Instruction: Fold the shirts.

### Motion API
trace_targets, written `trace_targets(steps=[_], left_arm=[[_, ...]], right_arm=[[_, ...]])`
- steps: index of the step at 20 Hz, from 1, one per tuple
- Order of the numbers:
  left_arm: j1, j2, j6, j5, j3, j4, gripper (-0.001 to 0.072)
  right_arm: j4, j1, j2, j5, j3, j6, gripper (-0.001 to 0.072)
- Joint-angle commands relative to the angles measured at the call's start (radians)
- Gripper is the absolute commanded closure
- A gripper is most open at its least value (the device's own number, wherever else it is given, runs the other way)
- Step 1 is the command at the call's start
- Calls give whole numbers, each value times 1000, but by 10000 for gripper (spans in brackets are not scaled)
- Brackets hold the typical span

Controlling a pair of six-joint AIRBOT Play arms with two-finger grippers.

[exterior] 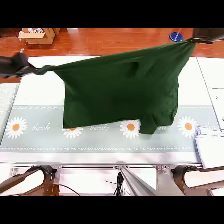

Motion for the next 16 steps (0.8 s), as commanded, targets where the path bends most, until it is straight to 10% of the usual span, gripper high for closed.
trace_targets(steps=[1, 15, 16], left_arm=[[-49, -187, 0, 206, -3, -18, 691], [-119, -428, 0, 525, -4, -133, 689], [-113, -420, 0, 513, 0, -132, 680]], right_arm=[[63, 1, -105, -154, -1, -1, 681], [145, 2, -353, -195, -66, 3, 672], [148, -5, -333, -188, -66, 2, 546]])
